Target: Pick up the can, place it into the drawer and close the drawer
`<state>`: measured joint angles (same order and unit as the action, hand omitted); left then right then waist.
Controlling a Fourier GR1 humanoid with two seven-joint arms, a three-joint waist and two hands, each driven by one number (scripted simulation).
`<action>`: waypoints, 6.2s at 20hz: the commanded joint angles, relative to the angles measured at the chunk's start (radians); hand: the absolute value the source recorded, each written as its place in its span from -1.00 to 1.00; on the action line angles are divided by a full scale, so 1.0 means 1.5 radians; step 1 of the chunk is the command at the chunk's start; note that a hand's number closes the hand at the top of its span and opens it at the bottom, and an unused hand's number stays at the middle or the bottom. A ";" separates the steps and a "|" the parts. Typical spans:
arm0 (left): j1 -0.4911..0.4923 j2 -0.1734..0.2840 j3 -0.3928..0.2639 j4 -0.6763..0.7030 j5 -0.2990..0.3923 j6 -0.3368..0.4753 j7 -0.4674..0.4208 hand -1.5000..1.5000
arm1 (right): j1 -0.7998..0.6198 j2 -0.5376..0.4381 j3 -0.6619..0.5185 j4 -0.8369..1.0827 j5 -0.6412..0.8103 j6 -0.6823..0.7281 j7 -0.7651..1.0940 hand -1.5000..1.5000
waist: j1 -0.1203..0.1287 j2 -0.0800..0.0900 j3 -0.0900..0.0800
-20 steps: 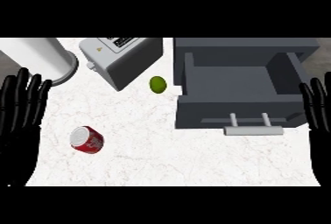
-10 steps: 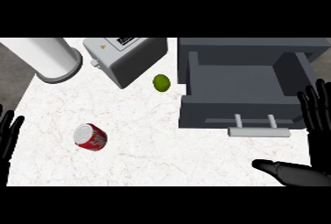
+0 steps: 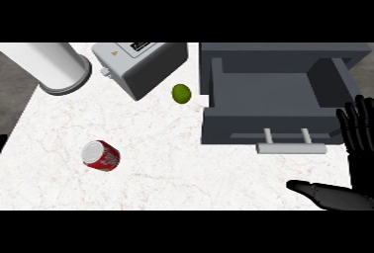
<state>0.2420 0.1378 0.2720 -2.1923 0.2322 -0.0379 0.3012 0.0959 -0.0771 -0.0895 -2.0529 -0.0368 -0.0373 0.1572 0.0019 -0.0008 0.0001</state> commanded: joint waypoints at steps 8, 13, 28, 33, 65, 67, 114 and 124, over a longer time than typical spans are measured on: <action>-0.014 -0.053 -0.066 0.046 -0.081 0.005 0.017 -1.00 | -0.004 -0.023 -0.059 0.026 -0.036 0.037 -0.023 -1.00 | -0.001 0.000 0.000; -0.070 -0.076 -0.080 0.182 -0.138 0.024 -0.069 -1.00 | 0.030 0.013 -0.014 -0.025 0.002 0.018 -0.013 -1.00 | -0.004 0.001 0.000; 0.005 -0.092 -0.089 0.424 -0.156 0.066 -0.334 -1.00 | 0.063 0.002 -0.050 -0.065 -0.021 0.064 -0.006 -1.00 | -0.002 0.000 0.000; -0.053 -0.084 -0.067 0.534 -0.155 0.068 -0.377 -1.00 | 0.083 -0.002 -0.085 -0.089 -0.061 0.091 0.003 -1.00 | -0.003 0.000 0.000; -0.333 0.004 -0.016 1.058 -0.106 -0.011 -0.606 -1.00 | 0.034 0.003 -0.130 -0.147 -0.055 0.089 0.103 -1.00 | -0.005 0.001 0.000; -0.415 0.032 0.007 1.140 -0.101 -0.014 -0.601 -1.00 | 0.009 0.036 -0.075 -0.141 0.012 0.056 0.092 -1.00 | -0.007 0.002 -0.001; -0.804 -0.092 -0.249 0.800 -0.029 0.227 -0.143 1.00 | 0.025 0.008 -0.142 -0.142 -0.012 0.098 0.063 -1.00 | -0.009 -0.002 0.000; -0.999 -0.092 -0.242 0.920 -0.023 0.277 -0.066 1.00 | -0.030 -0.012 -0.140 -0.143 -0.008 0.073 0.124 -1.00 | -0.014 0.003 0.000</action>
<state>-1.1649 0.0000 -0.0923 -0.8784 0.1906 0.3535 0.1767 0.0700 -0.0960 -0.3200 -2.2671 -0.0784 0.0852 0.3286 -0.0191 0.0012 0.0007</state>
